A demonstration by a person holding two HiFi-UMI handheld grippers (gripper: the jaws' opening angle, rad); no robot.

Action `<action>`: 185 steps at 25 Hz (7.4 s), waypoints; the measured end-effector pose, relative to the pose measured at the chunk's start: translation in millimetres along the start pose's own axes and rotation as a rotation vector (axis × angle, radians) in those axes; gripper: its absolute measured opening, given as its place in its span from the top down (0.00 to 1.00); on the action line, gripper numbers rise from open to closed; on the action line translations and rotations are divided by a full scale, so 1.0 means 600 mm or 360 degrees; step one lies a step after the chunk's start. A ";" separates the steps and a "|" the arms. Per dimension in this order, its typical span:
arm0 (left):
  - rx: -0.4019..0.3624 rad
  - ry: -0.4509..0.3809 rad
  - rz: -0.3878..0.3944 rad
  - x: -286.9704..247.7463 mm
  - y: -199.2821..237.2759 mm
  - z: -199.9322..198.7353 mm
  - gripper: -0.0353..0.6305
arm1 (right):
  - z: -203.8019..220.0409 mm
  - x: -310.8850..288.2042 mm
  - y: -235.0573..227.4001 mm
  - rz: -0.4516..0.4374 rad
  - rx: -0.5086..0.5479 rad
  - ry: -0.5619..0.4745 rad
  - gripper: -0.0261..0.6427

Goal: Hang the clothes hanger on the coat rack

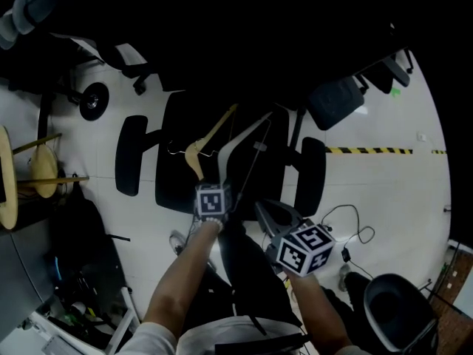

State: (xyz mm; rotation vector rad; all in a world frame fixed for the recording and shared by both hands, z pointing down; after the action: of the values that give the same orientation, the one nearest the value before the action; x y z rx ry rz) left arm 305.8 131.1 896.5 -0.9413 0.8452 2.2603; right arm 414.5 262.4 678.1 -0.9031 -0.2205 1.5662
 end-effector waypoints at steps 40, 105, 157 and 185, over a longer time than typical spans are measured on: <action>0.0300 -0.0247 0.0091 0.045 0.012 -0.047 0.76 | 0.008 -0.026 -0.015 -0.0047 -0.0074 0.0088 0.95; -0.0035 -0.1810 -0.0880 1.369 0.638 -0.224 0.76 | 0.015 -0.116 1.133 -0.1303 0.0769 -0.0293 0.95; -0.0516 -0.1527 -0.1507 1.357 1.198 -0.987 0.76 | -0.318 -0.837 1.380 -0.1517 0.0797 -0.0412 0.95; -0.0950 -0.1147 -0.1836 1.341 1.258 -1.272 0.76 | -0.418 -1.009 1.404 -0.1598 0.0715 -0.0433 0.95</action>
State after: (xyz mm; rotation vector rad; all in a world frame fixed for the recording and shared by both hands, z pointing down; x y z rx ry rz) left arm -376.3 -719.6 114.8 -0.5023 -0.6133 1.5351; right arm -97.3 -568.7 246.1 -0.1380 -0.4154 0.7260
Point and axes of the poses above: the fingertips, and each gripper's own axes: x backward along the fingers, y to its left, z out of its underside, the point moved 8 cm from there along x, backward along the fingers, and after that the axes turned 14 degrees about -y, right-handed, at the moved point
